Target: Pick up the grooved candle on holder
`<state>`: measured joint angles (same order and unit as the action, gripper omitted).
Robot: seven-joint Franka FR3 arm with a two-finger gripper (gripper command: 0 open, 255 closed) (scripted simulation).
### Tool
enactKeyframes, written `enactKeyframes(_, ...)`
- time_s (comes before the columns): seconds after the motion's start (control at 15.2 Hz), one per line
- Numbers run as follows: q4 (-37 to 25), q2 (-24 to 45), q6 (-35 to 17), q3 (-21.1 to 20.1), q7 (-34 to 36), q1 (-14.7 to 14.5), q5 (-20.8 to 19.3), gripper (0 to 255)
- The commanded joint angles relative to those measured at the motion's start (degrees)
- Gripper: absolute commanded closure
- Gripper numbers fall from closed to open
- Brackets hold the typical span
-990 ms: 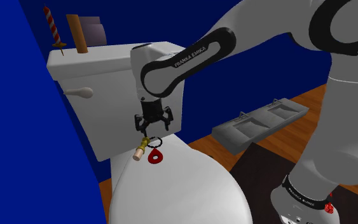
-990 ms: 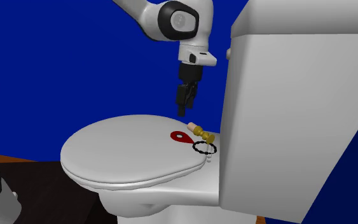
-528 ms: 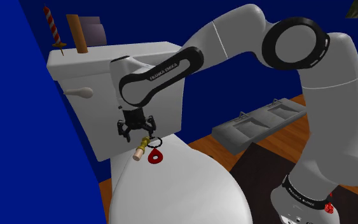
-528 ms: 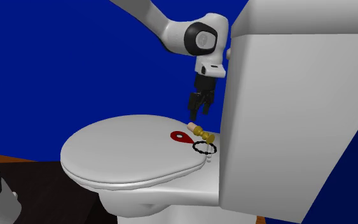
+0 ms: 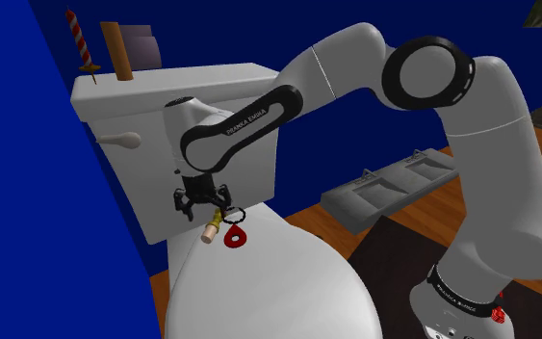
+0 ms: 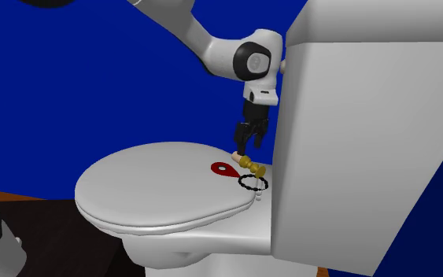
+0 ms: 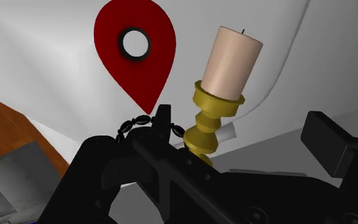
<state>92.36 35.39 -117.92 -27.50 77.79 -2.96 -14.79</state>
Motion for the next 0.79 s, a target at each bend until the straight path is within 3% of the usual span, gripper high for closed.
enactKeyframes(0.0, -0.1, 3.9, -0.4, -1.5, -14.1, 2.0, -2.3, 0)
enactKeyframes(0.07, -0.4, 4.0, -0.1, -1.5, -13.9, 1.7, -2.3, 255)
enactKeyframes(0.59, 1.9, 2.0, -0.5, -2.1, -13.6, 2.2, -1.7, 255)
enactKeyframes(0.73, -0.3, 4.2, 0.6, -4.1, -13.1, 4.1, -4.1, 255)
